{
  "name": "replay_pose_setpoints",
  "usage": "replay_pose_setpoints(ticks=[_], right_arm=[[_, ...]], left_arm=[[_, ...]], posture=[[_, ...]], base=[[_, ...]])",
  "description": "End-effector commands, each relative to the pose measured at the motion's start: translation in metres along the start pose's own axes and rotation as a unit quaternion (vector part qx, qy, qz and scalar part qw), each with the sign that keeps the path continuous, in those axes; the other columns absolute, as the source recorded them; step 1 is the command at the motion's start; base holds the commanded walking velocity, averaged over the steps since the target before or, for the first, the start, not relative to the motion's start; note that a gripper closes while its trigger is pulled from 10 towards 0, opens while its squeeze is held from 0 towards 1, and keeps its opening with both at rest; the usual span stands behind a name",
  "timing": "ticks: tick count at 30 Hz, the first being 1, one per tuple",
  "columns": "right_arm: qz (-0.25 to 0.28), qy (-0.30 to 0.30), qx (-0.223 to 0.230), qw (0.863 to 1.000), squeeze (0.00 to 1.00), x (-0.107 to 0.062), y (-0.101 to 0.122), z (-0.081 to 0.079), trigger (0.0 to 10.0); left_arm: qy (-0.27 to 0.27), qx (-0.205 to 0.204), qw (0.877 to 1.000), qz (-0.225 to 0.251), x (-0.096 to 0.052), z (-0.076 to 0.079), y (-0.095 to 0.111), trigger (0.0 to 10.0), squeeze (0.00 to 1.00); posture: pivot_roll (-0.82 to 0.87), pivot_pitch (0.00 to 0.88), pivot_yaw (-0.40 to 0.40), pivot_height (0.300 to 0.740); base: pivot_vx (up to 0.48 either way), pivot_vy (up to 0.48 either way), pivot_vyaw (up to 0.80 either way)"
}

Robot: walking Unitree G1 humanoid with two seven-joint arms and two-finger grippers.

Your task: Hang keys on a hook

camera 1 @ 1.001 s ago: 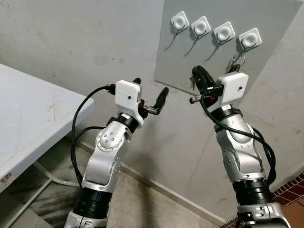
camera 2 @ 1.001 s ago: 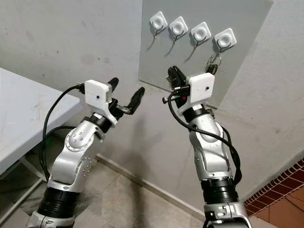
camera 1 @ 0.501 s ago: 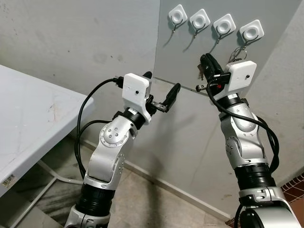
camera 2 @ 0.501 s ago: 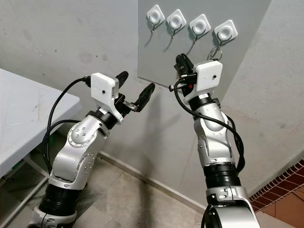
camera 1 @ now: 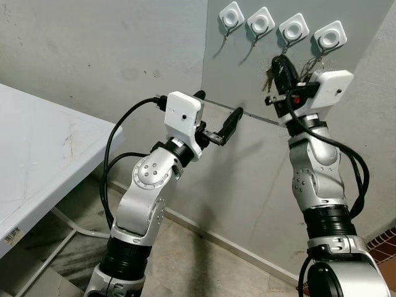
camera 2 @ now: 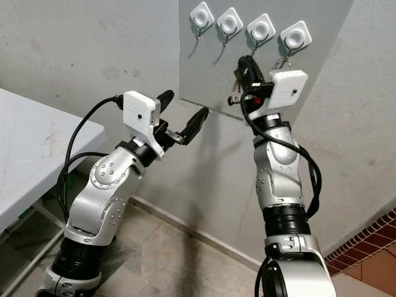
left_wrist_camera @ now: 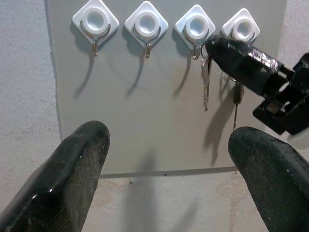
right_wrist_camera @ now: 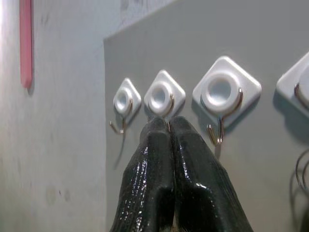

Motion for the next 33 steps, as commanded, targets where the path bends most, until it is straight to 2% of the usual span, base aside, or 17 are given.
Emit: replay_pose_setpoints(ticks=[1, 17, 33], right_arm=[[0.015, -0.005, 0.019, 1.000, 0.00, 0.009, 0.008, 0.003, 10.0], [0.028, -0.025, 0.066, 0.997, 0.00, 0.020, 0.012, 0.009, 10.0], [0.021, -0.077, 0.158, 0.984, 0.00, 0.013, 0.001, 0.025, 10.0]], left_arm=[[-0.009, 0.008, 1.000, 0.014, 0.002, 0.005, 0.011, 10.0, 0.00], [-0.001, 0.007, 1.000, 0.011, -0.001, 0.004, 0.010, 10.0, 0.00], [0.003, 0.007, 1.000, 0.010, -0.001, 0.004, 0.011, 10.0, 0.00]], posture=[[0.05, 0.054, -0.034, 0.740], [0.06, 0.057, -0.043, 0.740], [0.06, 0.071, -0.038, 0.740]], base=[[0.000, 0.000, 0.00], [0.000, 0.000, 0.00], [0.000, 0.000, 0.00]])
Point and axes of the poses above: a point about 5 cm out from each wrist's last joint towards the gripper, its own x axis pointing out of the wrist towards the gripper, its own y axis along the axis of the wrist's last joint, z = x × y, the point moved 4 cm from there along x, pointing out of the wrist towards the gripper, and after that the axes turned 2 degrees about x, right-handed, at the moved point
